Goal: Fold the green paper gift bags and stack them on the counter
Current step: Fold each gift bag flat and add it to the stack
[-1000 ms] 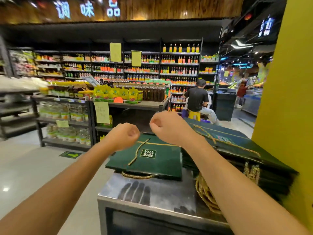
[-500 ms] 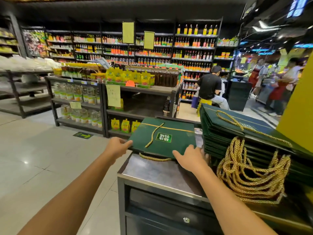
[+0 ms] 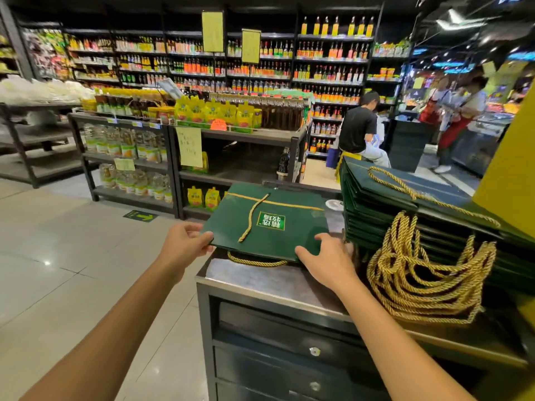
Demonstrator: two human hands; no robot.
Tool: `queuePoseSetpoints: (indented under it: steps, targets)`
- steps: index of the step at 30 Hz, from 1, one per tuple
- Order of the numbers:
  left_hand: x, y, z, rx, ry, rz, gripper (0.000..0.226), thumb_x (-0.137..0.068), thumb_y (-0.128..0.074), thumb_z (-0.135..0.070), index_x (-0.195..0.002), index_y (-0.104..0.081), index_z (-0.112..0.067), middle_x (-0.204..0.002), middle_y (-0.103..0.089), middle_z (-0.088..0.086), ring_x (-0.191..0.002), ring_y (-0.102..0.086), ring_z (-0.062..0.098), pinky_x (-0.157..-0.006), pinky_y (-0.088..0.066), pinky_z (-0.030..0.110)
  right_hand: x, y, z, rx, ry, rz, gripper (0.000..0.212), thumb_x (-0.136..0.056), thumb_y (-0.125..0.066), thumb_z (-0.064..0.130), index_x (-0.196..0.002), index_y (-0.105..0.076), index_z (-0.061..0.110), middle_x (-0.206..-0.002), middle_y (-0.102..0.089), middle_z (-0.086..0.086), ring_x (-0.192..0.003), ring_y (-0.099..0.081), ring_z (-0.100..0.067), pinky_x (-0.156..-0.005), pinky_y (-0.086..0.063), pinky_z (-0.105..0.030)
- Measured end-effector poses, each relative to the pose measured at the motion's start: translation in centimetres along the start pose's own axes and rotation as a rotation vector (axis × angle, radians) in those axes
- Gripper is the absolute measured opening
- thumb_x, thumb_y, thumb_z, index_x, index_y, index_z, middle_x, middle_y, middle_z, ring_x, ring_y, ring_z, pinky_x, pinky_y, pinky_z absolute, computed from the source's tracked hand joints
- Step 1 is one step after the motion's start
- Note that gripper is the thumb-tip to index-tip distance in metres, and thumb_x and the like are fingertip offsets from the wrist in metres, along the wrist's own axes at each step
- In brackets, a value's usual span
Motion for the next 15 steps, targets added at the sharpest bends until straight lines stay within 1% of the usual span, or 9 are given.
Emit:
queuePoseSetpoints:
  steps: [2,4,6,8,10,13,15]
  targets:
    - [2.1,0.7,0.1,-0.021,-0.010,-0.029,0.018,-0.097,-0.065,-0.006,-0.114,-0.063,-0.002,-0.089,-0.069,0.012,-0.069,-0.064,0.015,-0.064,-0.052,0.024,1.1,-0.4,0.0,0.121,0.049,0.007,0.059,-0.098,-0.047,0.059,-0.142,-0.052,0.021,-0.142,-0.052,-0.011,-0.134,-0.036,-0.038,-0.107,-0.038,-0.048]
    - [3.9,1.3,0.9,0.015,0.002,-0.053,0.018,-0.096,-0.065,-0.007,-0.113,-0.060,-0.004,-0.088,-0.067,0.010,-0.072,-0.062,0.018,-0.066,-0.052,0.027,2.2,-0.5,-0.1,0.224,0.119,0.002,0.045,-0.105,-0.038,0.048,-0.142,-0.053,0.026,-0.142,-0.053,-0.007,-0.132,-0.037,-0.038,-0.109,-0.036,-0.049]
    - [5.7,2.0,1.6,0.016,0.006,-0.073,0.019,-0.096,-0.066,-0.010,-0.114,-0.060,-0.004,-0.091,-0.068,0.012,-0.073,-0.061,0.020,-0.067,-0.052,0.030,3.2,-0.3,-0.5,0.268,0.204,-0.004,0.039,-0.109,-0.032,0.034,-0.142,-0.051,0.030,-0.142,-0.055,-0.002,-0.128,-0.041,-0.035,-0.110,-0.035,-0.047]
    - [7.5,2.5,1.9,0.019,0.003,-0.091,0.019,-0.096,-0.066,-0.011,-0.113,-0.060,-0.005,-0.091,-0.068,0.012,-0.072,-0.058,0.020,-0.067,-0.050,0.032,4.4,-0.2,-1.3,0.259,0.252,-0.020,0.038,-0.109,-0.033,0.029,-0.142,-0.053,0.031,-0.139,-0.057,0.001,-0.125,-0.044,-0.033,-0.108,-0.036,-0.044]
    - [9.2,2.7,2.0,0.010,-0.004,-0.102,0.017,-0.097,-0.065,-0.014,-0.111,-0.059,-0.007,-0.088,-0.069,0.009,-0.071,-0.057,0.020,-0.065,-0.049,0.031,5.7,0.1,-1.8,0.249,0.296,-0.056,0.038,-0.108,-0.036,0.029,-0.140,-0.056,0.031,-0.138,-0.059,0.003,-0.124,-0.046,-0.031,-0.107,-0.035,-0.041]
    - [11.3,2.7,2.1,-0.004,-0.001,-0.088,0.015,-0.098,-0.063,-0.017,-0.110,-0.057,-0.010,-0.085,-0.070,0.009,-0.071,-0.057,0.018,-0.065,-0.049,0.030,7.5,0.9,-2.4,0.212,0.321,-0.090,0.037,-0.106,-0.040,0.026,-0.136,-0.061,0.029,-0.136,-0.060,0.002,-0.124,-0.045,-0.029,-0.107,-0.034,-0.038]
    - [12.2,2.8,2.3,-0.016,0.002,-0.086,0.014,-0.099,-0.063,-0.018,-0.109,-0.057,-0.010,-0.085,-0.070,0.009,-0.069,-0.057,0.017,-0.064,-0.047,0.029,8.5,1.4,-2.7,0.193,0.330,-0.103,0.036,-0.105,-0.042,0.025,-0.134,-0.063,0.028,-0.132,-0.061,0.001,-0.122,-0.045,-0.028,-0.105,-0.037,-0.039]
Point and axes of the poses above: each hand's wrist, its own x-axis away from the middle knuckle, its own y-axis out of the back of the hand, z = x × y, the point moved 5 cm from there along -x, towards the middle knuckle
